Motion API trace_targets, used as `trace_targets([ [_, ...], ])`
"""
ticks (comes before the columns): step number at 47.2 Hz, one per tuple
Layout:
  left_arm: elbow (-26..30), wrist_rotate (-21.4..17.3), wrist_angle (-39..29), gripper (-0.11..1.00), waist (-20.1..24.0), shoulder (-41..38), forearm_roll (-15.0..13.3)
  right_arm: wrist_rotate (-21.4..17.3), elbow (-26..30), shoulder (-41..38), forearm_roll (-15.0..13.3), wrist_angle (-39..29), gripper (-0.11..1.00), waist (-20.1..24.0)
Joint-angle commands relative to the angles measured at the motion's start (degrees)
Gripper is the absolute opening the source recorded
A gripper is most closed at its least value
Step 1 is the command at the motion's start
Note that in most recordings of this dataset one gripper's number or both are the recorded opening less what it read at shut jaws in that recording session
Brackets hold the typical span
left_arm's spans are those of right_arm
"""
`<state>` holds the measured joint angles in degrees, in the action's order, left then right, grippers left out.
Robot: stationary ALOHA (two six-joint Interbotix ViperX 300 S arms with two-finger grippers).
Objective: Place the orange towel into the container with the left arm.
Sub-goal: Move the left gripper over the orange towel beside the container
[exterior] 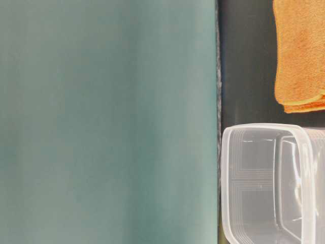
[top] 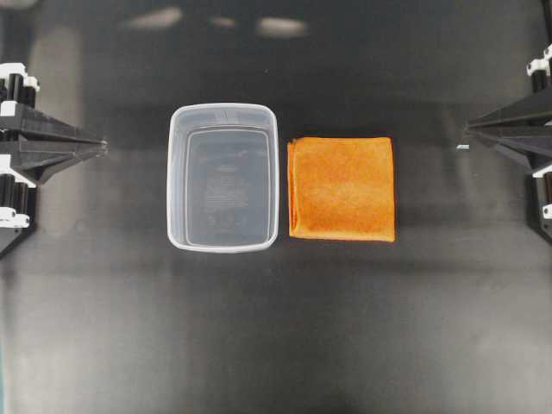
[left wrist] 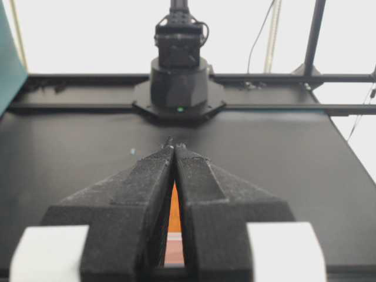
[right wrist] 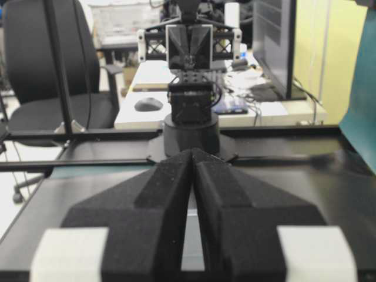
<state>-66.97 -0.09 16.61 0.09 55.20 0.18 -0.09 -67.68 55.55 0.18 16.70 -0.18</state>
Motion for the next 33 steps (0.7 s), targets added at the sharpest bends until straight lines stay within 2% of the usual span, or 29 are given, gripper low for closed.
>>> trace_targets([
  [1,3.96,1.14,-2.46,0.06,0.09,-2.11,2.29,-0.44,0.88,-0.79,0.26,0.18,0.01,-0.26],
  [5,7.03,1.23,-6.59,0.00,0.00,-4.57,2.37,-0.97,0.79,-0.79,0.88,-1.41,0.04,-0.35],
  [7,8.88,1.23,-8.88,0.00,0.09,-6.24,2.29,-1.49,0.79,-0.79,0.88,-2.72,0.00,-0.35],
  [16,18.02,0.35,-20.57,0.00,-0.53,-14.77,2.37,-2.55,0.97,0.09,0.88,-11.60,0.00,-0.44],
  [24,24.70,-0.09,-26.81,0.00,-0.44,-20.83,2.37,-2.64,0.97,0.97,0.88,-20.83,0.03,-0.44],
  [28,27.25,-0.44,-28.13,0.00,-0.35,-23.99,2.37,-2.64,1.05,1.67,0.97,-23.47,0.16,-0.44],
  [33,31.03,-0.53,-29.88,0.00,-0.44,-28.56,2.37,-2.64,1.14,2.99,0.97,-24.26,0.46,-0.97],
])
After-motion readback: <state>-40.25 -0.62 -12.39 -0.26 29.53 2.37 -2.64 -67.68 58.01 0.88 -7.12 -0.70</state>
